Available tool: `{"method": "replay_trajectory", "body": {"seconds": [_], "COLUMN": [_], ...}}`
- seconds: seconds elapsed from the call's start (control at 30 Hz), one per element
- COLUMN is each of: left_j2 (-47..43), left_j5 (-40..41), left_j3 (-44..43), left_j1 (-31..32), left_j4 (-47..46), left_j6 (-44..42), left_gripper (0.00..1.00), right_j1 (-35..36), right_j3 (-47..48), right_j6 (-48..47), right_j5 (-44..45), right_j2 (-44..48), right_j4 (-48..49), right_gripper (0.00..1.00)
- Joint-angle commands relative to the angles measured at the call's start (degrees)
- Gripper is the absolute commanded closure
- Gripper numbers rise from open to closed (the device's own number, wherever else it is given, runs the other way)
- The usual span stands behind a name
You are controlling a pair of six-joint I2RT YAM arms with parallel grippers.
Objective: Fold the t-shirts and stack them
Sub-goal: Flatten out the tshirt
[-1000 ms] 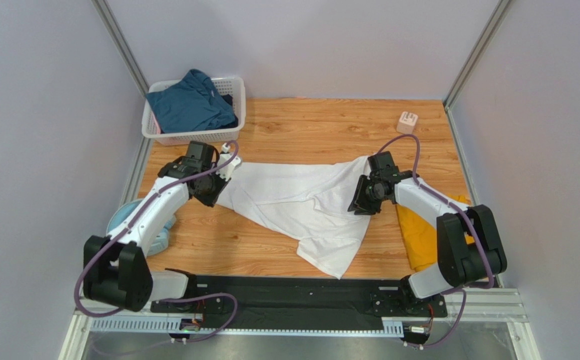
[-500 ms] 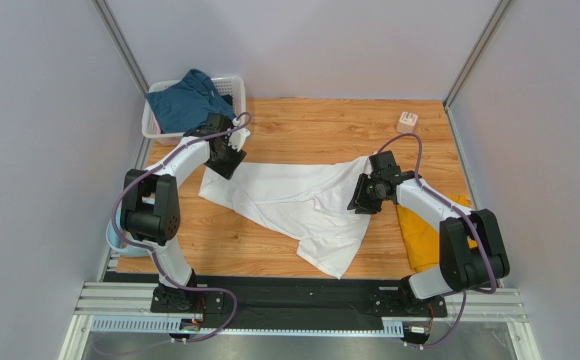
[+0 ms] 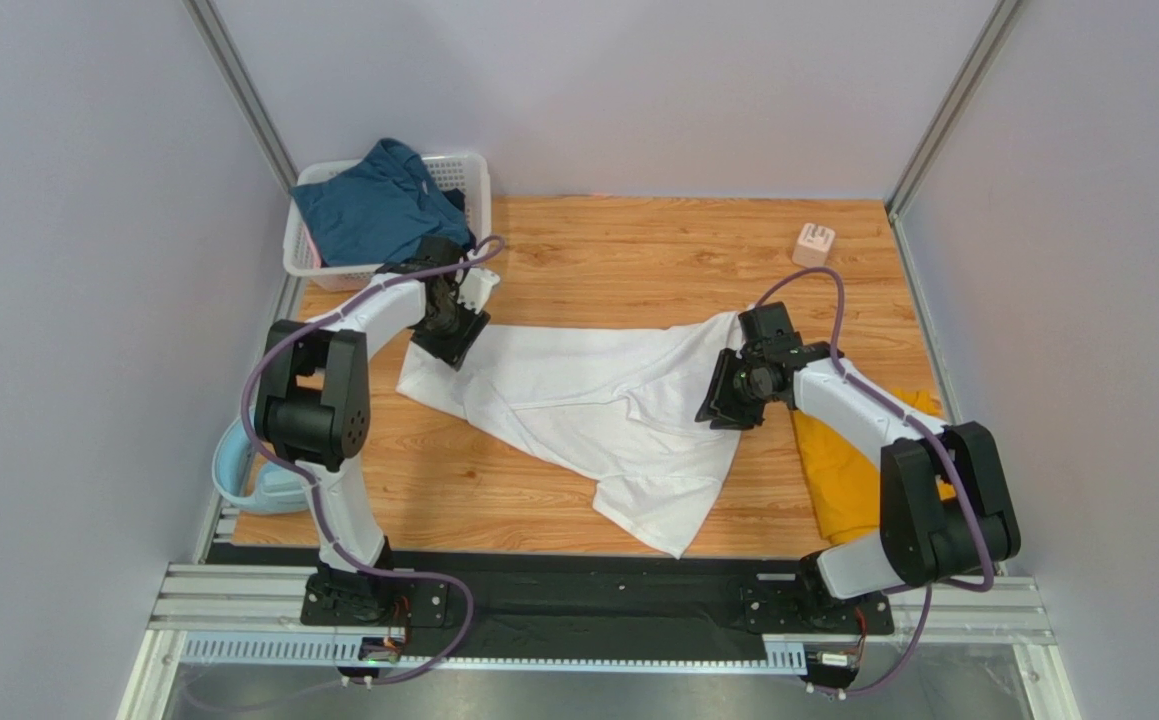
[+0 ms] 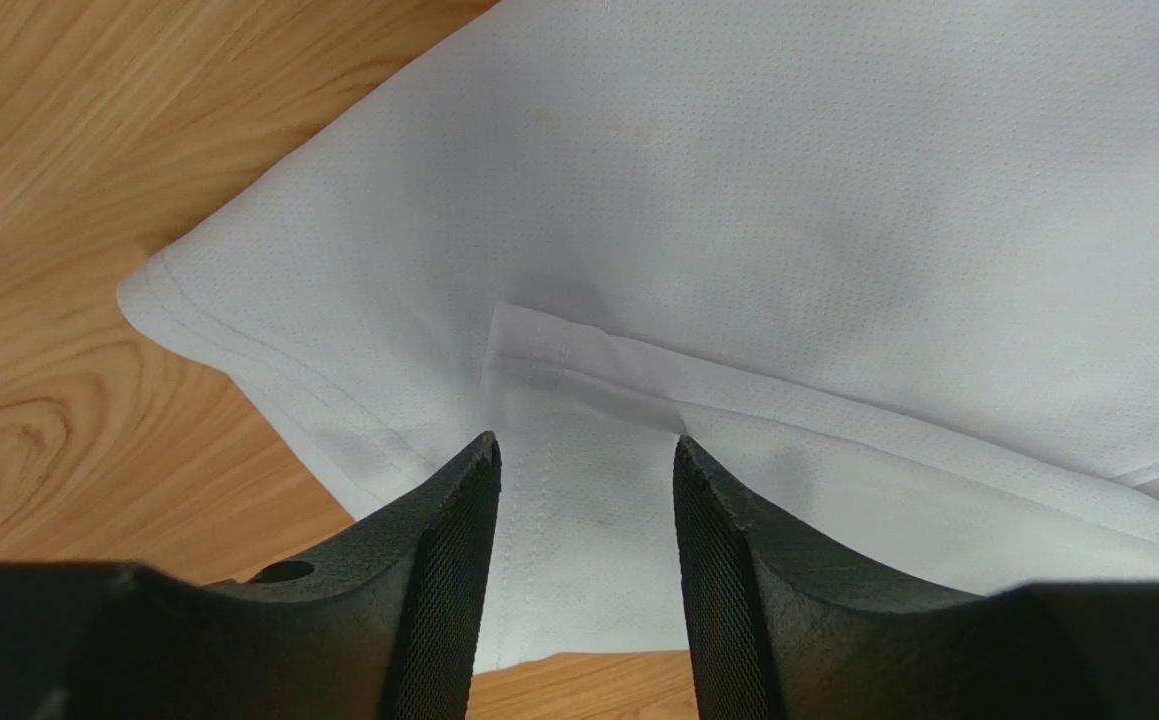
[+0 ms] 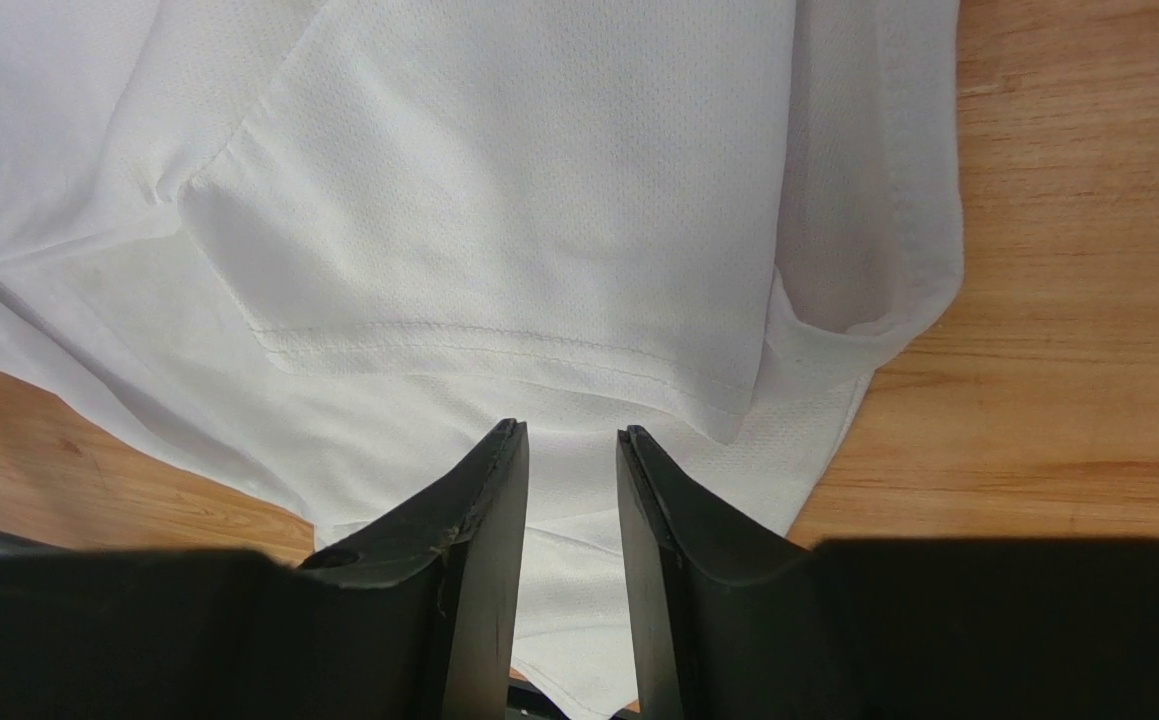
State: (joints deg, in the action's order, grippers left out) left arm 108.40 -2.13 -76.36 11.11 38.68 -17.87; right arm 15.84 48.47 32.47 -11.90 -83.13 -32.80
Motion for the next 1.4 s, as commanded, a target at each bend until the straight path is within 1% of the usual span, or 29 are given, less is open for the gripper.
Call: {"method": "replay_trajectory", "body": {"seconds": [0.0, 0.3, 0.33, 0.4, 0.43, 0.47, 0.5, 0.67, 0.77, 0.87, 0.9, 0.97, 1.0, 1.07, 1.1, 1.17, 1.2, 1.27, 1.3, 1.37], "left_j2": [1.5, 4.4, 4.5, 4.5, 4.5, 4.3, 3.9, 2.8, 0.2, -6.1, -10.3, -14.9, -19.6, -24.4, -28.9, -33.0, -35.9, -38.2, -39.7, -40.5], "left_j5": [-1.1, -1.8, -2.0, -2.3, -2.5, -2.6, -2.7, -3.1, -2.6, -3.2, -4.0, -4.6, -4.9, -5.5, -6.7, -7.5, -8.4, -9.5, -10.1, -10.2], "left_j3": [-2.8, -5.3, -5.3, -4.9, -4.7, -4.3, -3.8, -3.1, -2.8, -1.9, -0.6, 1.3, 3.7, 6.7, 10.1, 13.8, 17.2, 20.5, 23.8, 26.4], "left_j1": [-0.6, -1.0, -0.9, -1.0, -1.0, -1.0, -1.0, -1.1, -1.3, -1.9, -2.1, -2.2, -2.2, -2.6, -2.6, -2.7, -2.7, -2.7, -2.7, -2.7], "left_j4": [-1.1, -1.9, -1.9, -1.8, -1.8, -1.9, -2.0, -1.9, -1.0, 1.2, 2.1, 5.2, 6.5, 10.4, 11.8, 15.9, 17.4, 21.7, 22.8, 25.2], "left_j6": [1.3, 2.2, 2.3, 2.1, 2.0, 1.9, 1.7, 1.5, 1.0, -0.1, -0.7, -2.7, -3.6, -6.3, -7.2, -10.3, -11.6, -15.3, -16.7, -19.8], "left_gripper": [0.47, 0.46, 0.51, 0.67, 0.84, 0.93, 1.00, 1.00, 1.00, 1.00, 1.00, 1.00, 1.00, 1.00, 1.00, 1.00, 1.00, 1.00, 0.99, 0.94], "right_j1": [-0.3, -0.2, -0.2, -0.2, -0.2, -0.2, -0.2, -0.2, -0.2, -0.2, -0.2, -0.2, -0.2, -0.2, -0.3, -0.5, -0.6, -0.9, -1.0, -1.3], "right_j3": [0.7, -0.6, -0.7, -0.8, -0.9, -0.9, -1.0, -1.2, -1.4, -1.4, -1.3, -1.3, -1.2, -1.1, -1.1, -1.1, -1.1, -1.2, -1.2, -1.0], "right_j6": [-0.9, -0.9, -0.8, -0.8, -0.8, -0.9, -0.8, -0.8, -0.7, -1.1, -1.2, -1.3, -1.2, -1.3, -1.4, -1.5, -1.5, -1.7, -1.7, -1.8], "right_j5": [-0.1, -1.0, -1.0, -0.8, -0.8, -0.7, -0.7, -0.8, -0.7, -0.4, -0.4, -0.2, -0.2, -0.1, -0.1, 0.0, -0.1, -0.1, -0.1, -0.2], "right_j2": [2.5, 3.6, 3.7, 3.9, 4.0, 4.0, 4.0, 3.6, 3.5, 3.4, 3.2, 3.2, 2.9, 2.7, 2.5, 2.4, 2.3, 2.3, 2.3, 2.4], "right_j4": [0.2, 0.6, 0.6, 0.6, 0.5, 0.5, 0.5, 0.7, 1.0, 0.9, 0.9, 0.9, 0.9, 0.9, 1.0, 0.9, 1.0, 0.9, 1.0, 0.7], "right_gripper": [0.67, 0.69, 0.70, 0.70, 0.70, 0.71, 0.71, 0.71, 0.72, 0.72, 0.72, 0.72, 0.72, 0.73, 0.73, 0.73, 0.73, 0.74, 0.74, 0.73]}}
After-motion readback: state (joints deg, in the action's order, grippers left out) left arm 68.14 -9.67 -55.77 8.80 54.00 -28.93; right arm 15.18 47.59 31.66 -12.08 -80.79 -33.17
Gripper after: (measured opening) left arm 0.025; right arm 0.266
